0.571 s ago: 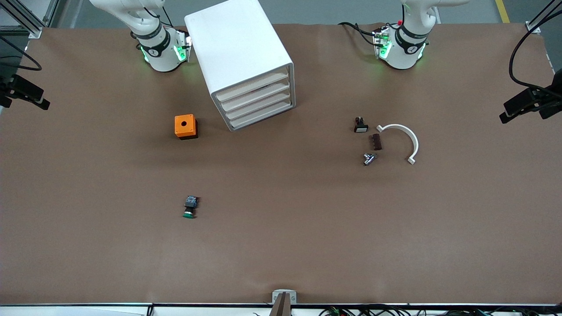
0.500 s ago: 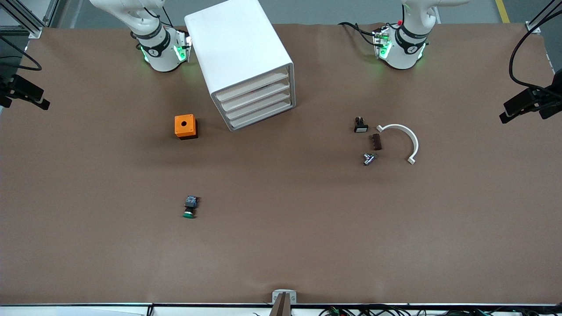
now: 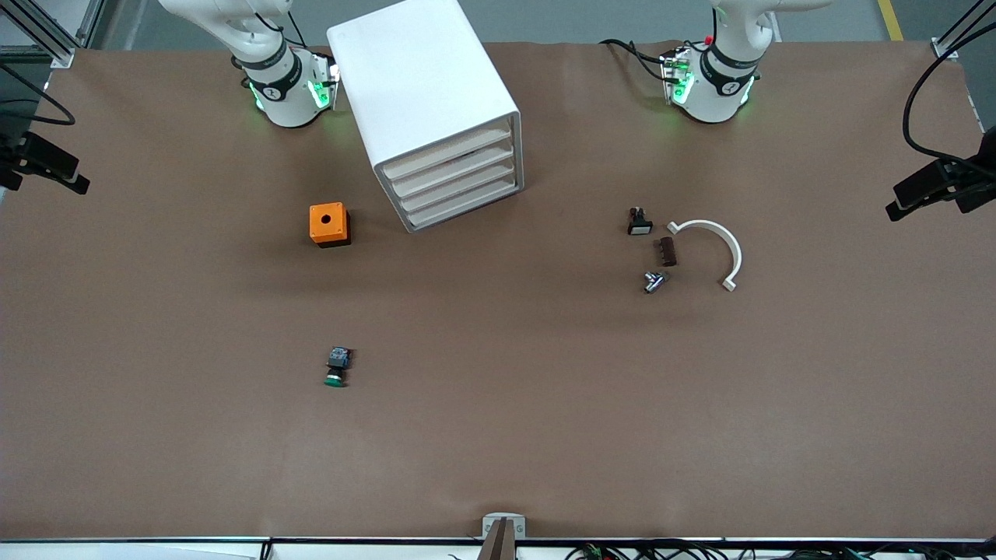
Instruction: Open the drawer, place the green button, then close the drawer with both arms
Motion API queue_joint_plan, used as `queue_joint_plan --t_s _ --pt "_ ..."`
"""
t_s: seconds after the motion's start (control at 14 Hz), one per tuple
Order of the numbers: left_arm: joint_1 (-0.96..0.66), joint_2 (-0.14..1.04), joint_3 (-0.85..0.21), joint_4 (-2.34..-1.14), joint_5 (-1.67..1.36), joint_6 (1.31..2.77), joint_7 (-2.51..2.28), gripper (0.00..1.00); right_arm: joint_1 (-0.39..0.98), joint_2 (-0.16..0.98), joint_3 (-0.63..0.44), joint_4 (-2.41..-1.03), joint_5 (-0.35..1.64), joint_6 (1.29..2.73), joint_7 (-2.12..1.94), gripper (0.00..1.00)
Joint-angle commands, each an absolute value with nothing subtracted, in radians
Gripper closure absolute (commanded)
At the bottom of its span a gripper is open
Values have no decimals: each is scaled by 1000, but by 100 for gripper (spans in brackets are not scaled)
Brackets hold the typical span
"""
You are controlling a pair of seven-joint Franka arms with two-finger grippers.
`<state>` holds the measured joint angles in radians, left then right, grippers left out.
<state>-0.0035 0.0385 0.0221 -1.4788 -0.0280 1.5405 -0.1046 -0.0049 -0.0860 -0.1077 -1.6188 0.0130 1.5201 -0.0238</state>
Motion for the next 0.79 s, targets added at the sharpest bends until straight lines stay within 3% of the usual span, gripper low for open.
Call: queue_joint_plan --t_s 0.0,0.71 --pt "12 99 20 -1471 -21 1540 -112 0 -14 -110 -97 -1640 3 1517 -28 0" --pt "-78 293 11 -1467 -25 1513 -188 1 -15 -110 -98 -1641 6 1517 -26 0"
